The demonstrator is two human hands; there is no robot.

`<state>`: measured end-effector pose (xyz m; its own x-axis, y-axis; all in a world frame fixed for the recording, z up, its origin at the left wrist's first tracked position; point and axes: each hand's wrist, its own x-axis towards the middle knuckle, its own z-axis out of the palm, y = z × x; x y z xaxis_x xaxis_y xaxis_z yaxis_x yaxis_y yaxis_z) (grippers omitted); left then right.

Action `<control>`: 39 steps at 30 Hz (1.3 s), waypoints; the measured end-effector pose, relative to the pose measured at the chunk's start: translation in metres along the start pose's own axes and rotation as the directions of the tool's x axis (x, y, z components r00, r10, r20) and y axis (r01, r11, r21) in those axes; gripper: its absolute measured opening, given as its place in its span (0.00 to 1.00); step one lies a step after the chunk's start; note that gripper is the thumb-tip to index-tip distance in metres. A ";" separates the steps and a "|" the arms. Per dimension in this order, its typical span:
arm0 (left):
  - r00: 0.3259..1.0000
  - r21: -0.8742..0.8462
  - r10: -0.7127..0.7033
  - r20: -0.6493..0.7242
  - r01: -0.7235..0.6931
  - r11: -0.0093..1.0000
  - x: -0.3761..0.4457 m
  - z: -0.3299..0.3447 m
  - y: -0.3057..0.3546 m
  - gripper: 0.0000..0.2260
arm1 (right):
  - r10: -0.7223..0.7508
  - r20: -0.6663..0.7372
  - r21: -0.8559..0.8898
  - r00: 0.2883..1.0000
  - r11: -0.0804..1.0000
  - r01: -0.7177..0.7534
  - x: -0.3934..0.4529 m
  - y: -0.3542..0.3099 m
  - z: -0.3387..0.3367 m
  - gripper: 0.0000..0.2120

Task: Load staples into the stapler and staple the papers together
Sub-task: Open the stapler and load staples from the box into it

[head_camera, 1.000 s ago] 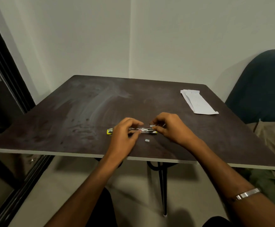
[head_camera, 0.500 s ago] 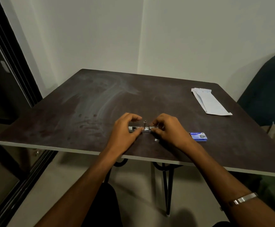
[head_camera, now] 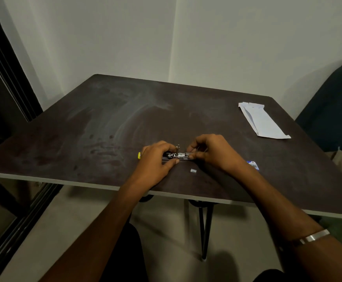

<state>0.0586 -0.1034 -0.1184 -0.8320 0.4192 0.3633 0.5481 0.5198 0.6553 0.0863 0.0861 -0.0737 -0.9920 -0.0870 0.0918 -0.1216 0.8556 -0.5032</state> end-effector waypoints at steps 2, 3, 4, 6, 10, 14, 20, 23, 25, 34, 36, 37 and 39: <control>1.000 -0.009 -0.005 0.004 0.005 1.000 0.000 0.000 0.000 0.12 | 0.002 0.011 0.002 1.000 1.000 -0.002 0.001 0.000 -0.001 0.06; 1.000 -0.012 -0.007 0.006 0.007 1.000 0.001 0.000 0.000 0.12 | 0.004 0.014 0.009 1.000 1.000 -0.004 0.002 0.000 -0.002 0.06; 1.000 -0.015 -0.008 0.008 0.008 1.000 0.000 0.000 0.000 0.12 | 0.007 0.018 0.016 1.000 1.000 -0.007 0.002 0.000 -0.003 0.06; 1.000 -0.016 -0.008 0.010 0.008 1.000 0.000 0.000 0.000 0.12 | 0.013 0.033 0.027 0.999 1.000 -0.014 0.003 -0.001 -0.003 0.07; 1.000 -0.015 0.000 0.010 0.001 1.000 0.000 -0.001 0.001 0.12 | 0.012 0.065 0.035 0.998 0.999 -0.014 0.005 -0.001 -0.005 0.07; 1.000 -0.013 0.002 0.002 -0.002 1.000 -0.001 -0.002 0.001 0.11 | -0.003 0.100 0.022 0.995 1.000 0.001 0.008 -0.002 -0.007 0.07; 1.000 -0.012 -0.001 -0.005 0.001 1.000 -0.001 -0.002 0.001 0.11 | -0.038 0.131 -0.019 0.991 0.999 0.041 0.010 -0.002 -0.009 0.09; 1.000 -0.009 -0.004 -0.004 0.004 1.000 0.000 -0.002 0.002 0.11 | -0.050 0.134 -0.036 0.990 0.998 0.055 0.010 0.000 -0.010 0.10; 1.000 -0.002 -0.005 -0.003 0.005 1.000 0.000 -0.001 0.002 0.11 | -0.060 0.124 -0.051 0.991 0.996 0.067 0.008 0.003 -0.011 0.10; 1.000 -0.006 0.000 -0.006 0.000 1.000 0.000 -0.001 0.001 0.12 | -0.255 0.123 -0.170 0.959 0.947 0.274 -0.003 0.008 -0.008 0.10; 1.000 -0.008 -0.003 -0.005 0.003 1.000 0.000 -0.001 0.002 0.12 | -0.245 0.102 -0.166 0.964 0.951 0.260 -0.004 0.011 -0.009 0.10; 1.000 -0.007 -0.004 -0.005 0.004 1.000 0.000 -0.001 0.002 0.11 | -0.236 0.093 -0.163 0.967 0.955 0.249 -0.005 0.012 -0.009 0.10; 1.000 -0.002 -0.002 -0.006 0.002 1.000 0.000 -0.001 0.002 0.11 | -0.230 0.084 -0.167 0.970 0.956 0.241 -0.007 0.013 -0.010 0.10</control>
<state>0.0596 -0.1036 -0.1164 -0.8336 0.4135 0.3663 0.5463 0.5189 0.6575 0.0917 0.1032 -0.0728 -0.9369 -0.3237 0.1322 -0.3494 0.8823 -0.3154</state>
